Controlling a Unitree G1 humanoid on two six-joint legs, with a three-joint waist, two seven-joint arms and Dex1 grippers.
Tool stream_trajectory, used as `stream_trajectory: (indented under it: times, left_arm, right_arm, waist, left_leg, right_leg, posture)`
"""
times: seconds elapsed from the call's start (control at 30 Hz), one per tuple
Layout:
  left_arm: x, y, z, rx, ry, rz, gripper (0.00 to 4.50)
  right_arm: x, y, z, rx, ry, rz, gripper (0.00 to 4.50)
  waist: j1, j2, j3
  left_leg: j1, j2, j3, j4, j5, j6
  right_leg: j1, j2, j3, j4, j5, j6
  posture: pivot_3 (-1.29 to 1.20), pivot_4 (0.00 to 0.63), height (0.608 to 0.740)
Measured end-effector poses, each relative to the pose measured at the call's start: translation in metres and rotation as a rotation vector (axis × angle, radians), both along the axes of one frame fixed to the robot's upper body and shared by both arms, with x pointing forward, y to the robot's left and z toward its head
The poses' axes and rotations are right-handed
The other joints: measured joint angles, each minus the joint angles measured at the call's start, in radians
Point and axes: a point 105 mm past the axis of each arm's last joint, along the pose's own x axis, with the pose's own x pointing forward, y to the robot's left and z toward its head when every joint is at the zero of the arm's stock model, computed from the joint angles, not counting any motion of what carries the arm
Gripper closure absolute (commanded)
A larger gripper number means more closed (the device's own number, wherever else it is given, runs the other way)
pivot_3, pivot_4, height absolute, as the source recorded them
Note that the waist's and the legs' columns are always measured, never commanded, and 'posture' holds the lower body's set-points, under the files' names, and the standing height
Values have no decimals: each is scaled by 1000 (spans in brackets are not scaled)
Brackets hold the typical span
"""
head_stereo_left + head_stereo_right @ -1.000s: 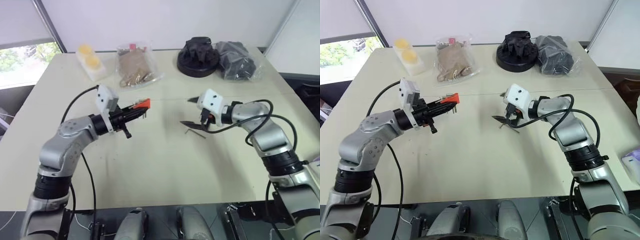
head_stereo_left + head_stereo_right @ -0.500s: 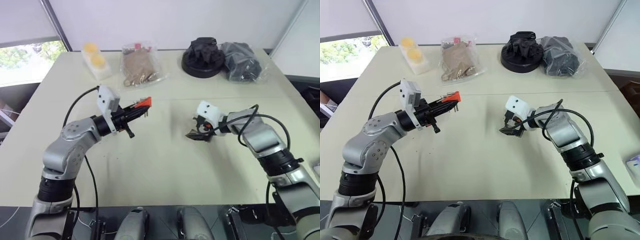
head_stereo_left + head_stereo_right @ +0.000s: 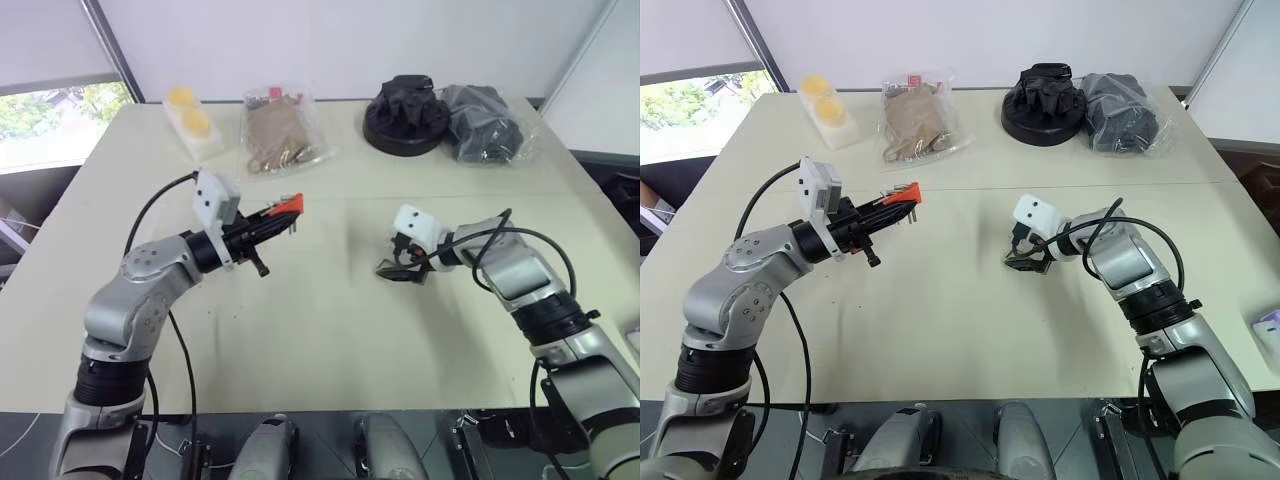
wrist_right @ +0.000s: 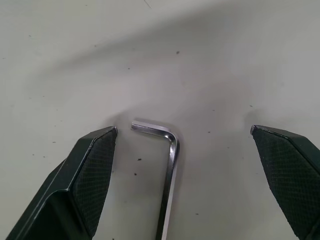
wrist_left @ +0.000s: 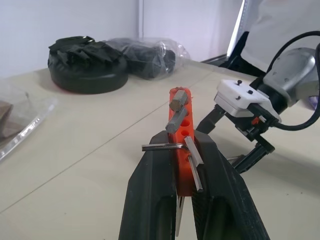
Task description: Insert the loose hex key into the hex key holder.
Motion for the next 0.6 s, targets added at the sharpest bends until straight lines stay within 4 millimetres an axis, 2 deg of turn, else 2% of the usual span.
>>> stream_trajectory:
  times: [0.07,0.3,0.6]
  left_arm:
    - [0,0,0,1,0,1,4500]
    - [0,0,0,1,0,0,4500]
    - [1,0,-1,1,4,0,4500]
  right_arm:
    - [0,0,0,0,1,-2,795]
    - [1,-5,-3,-13,11,-19,4446]
    - [5,-5,0,16,-11,-63,4446]
  waist:
    - [0,0,0]
    - [0,0,0]
    - [0,0,0]
  left_leg:
    - [0,0,0,0,0,0]
    - [0,0,0,0,0,0]
    - [0,0,0,0,0,0]
  right_leg:
    - [0,0,0,0,0,0]
    - [0,0,0,0,0,0]
    - [0,0,0,0,0,0]
  posture:
    - [0,150,740]
    - [0,150,740]
    - [0,150,740]
